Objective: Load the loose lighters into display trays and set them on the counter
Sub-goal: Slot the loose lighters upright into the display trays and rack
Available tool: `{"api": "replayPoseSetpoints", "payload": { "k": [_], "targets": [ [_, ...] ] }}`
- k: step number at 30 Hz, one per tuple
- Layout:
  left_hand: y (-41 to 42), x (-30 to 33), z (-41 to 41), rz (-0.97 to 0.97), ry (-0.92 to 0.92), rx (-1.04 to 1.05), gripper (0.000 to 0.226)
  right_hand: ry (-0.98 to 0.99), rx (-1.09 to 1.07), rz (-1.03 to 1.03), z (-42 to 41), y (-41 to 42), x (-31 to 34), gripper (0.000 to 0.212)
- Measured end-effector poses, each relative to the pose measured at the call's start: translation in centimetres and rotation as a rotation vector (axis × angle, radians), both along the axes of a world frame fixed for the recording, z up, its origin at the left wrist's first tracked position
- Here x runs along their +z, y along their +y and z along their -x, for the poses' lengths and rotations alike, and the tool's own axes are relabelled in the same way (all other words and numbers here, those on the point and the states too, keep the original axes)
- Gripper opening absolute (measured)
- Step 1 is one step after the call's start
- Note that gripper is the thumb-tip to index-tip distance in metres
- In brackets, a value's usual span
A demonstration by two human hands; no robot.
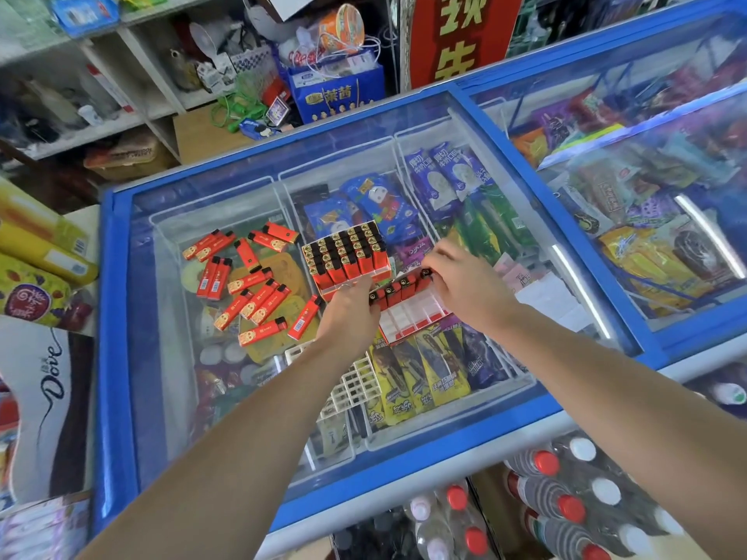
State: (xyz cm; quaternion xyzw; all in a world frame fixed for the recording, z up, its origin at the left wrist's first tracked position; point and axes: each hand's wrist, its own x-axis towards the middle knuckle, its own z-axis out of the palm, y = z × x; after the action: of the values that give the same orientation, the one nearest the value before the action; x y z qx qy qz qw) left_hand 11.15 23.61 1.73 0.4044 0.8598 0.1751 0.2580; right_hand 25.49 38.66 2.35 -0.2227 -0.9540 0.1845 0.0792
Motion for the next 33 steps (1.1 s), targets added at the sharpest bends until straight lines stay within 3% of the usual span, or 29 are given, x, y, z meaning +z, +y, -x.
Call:
{"api": "replayPoseSetpoints", "payload": {
  "k": [14,29,33],
  "targets": [
    [-0.1,0.4,0.1,-0.015,-0.04,0.009,0.022,-0.039,0.14,-0.056,0.1,0.7,-0.1,0.021],
    [-0.3,-0.2,0.4,-0.045,-0.059,0.016,0.027,-0.143,0.047,-0.13,-0.2,-0.4,-0.7,0.026],
    [-0.3,0.0,0.5,-0.045,-0.092,0.021,0.025,-0.127,0.047,-0.177,-0.2,-0.6,-0.7,0.014]
  ]
}}
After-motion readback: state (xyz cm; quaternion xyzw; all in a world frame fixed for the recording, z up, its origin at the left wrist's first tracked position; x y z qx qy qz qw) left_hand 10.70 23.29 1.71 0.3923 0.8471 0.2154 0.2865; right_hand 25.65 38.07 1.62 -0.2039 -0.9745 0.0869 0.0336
